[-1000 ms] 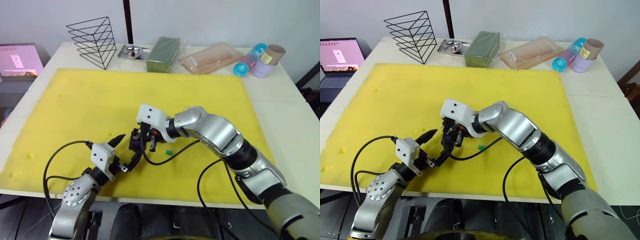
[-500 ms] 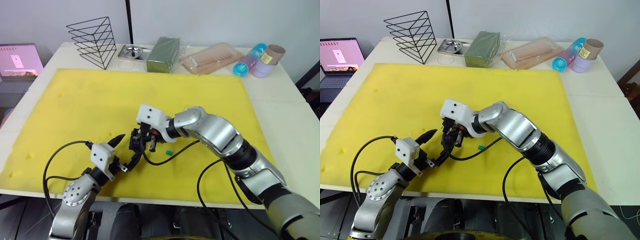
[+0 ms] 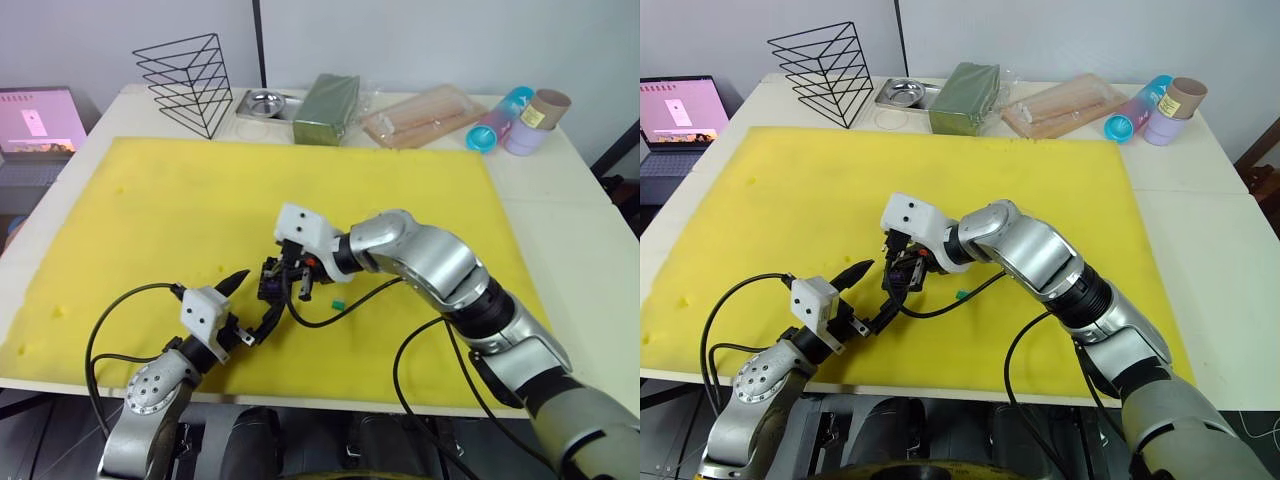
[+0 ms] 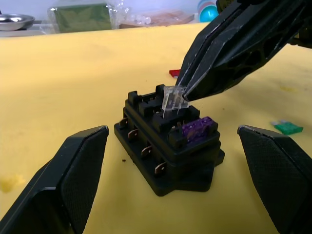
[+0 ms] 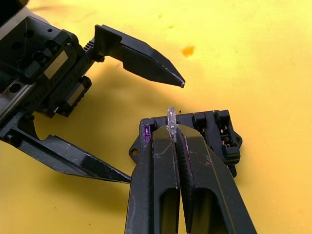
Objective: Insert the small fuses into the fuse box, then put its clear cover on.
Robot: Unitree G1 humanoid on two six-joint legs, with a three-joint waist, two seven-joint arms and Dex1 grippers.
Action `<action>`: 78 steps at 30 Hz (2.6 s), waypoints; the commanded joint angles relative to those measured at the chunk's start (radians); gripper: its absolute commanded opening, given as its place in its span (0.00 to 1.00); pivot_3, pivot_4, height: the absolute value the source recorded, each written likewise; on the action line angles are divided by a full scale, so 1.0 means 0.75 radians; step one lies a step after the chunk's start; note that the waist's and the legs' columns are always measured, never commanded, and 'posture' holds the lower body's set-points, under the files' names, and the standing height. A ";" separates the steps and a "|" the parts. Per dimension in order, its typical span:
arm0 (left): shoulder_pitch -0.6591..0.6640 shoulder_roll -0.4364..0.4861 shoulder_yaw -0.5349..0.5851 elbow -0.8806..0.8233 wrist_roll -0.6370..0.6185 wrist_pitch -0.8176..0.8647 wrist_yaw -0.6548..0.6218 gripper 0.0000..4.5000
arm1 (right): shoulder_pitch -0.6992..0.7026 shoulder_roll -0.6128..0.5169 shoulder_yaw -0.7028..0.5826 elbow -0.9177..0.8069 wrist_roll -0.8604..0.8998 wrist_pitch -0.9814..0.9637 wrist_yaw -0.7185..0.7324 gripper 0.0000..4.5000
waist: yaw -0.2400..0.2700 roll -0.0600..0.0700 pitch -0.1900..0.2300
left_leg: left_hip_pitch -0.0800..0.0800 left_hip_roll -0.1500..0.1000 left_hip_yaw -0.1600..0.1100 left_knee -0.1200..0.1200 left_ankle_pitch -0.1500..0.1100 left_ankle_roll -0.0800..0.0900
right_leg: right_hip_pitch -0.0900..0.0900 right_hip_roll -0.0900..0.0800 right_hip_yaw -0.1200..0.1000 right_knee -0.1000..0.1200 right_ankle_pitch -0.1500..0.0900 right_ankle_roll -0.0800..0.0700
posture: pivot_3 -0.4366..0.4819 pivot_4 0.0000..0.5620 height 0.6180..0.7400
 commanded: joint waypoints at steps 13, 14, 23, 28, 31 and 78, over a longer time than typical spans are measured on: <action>0.012 0.009 0.000 -0.039 0.003 -0.015 -0.004 1.00 | 0.004 -0.018 0.022 -0.027 -0.040 -0.042 0.027 0.00 | 0.000 0.000 0.000 | 0.000 0.000 0.000 0.000 0.000 0.000 | 0.000 0.000 0.000 0.000 0.000 0.000 | 0.48 0.27 1.00; 0.013 0.009 0.001 -0.038 0.004 -0.017 -0.004 1.00 | 0.005 -0.017 0.022 -0.028 -0.041 -0.041 0.026 0.00 | 0.000 0.000 0.000 | 0.000 0.000 0.000 0.000 0.000 0.000 | 0.000 0.000 0.000 0.000 0.000 0.000 | 0.48 0.27 1.00; 0.019 0.007 -0.002 -0.030 0.006 -0.027 -0.009 1.00 | 0.012 -0.027 0.043 -0.020 -0.069 -0.049 0.026 0.00 | 0.000 0.000 0.000 | 0.000 0.000 0.000 0.000 0.000 0.000 | 0.000 0.000 0.000 0.000 0.000 0.000 | 0.48 0.27 1.00; 0.019 0.007 0.001 -0.022 0.007 -0.032 -0.012 1.00 | 0.017 -0.043 0.062 -0.043 -0.067 -0.058 0.046 0.00 | 0.001 0.000 0.000 | 0.000 0.000 0.000 0.000 0.000 0.000 | 0.000 0.000 0.000 0.000 0.000 0.000 | 0.48 0.27 1.00; 0.021 0.006 0.000 -0.022 0.007 -0.035 -0.011 1.00 | 0.017 -0.048 0.069 -0.039 -0.080 -0.077 0.051 0.00 | 0.000 0.000 0.000 | 0.000 0.000 0.000 0.000 0.000 0.000 | 0.000 0.000 0.000 0.000 0.000 0.000 | 0.48 0.27 1.00; -0.037 0.009 0.008 -0.059 -0.006 0.020 -0.004 1.00 | 0.132 -0.015 -0.130 0.022 -0.030 -0.419 0.172 0.03 | 0.001 0.000 0.000 | 0.000 0.000 0.000 0.000 0.000 0.000 | 0.000 0.000 0.000 -0.001 0.000 0.000 | 0.48 0.27 1.00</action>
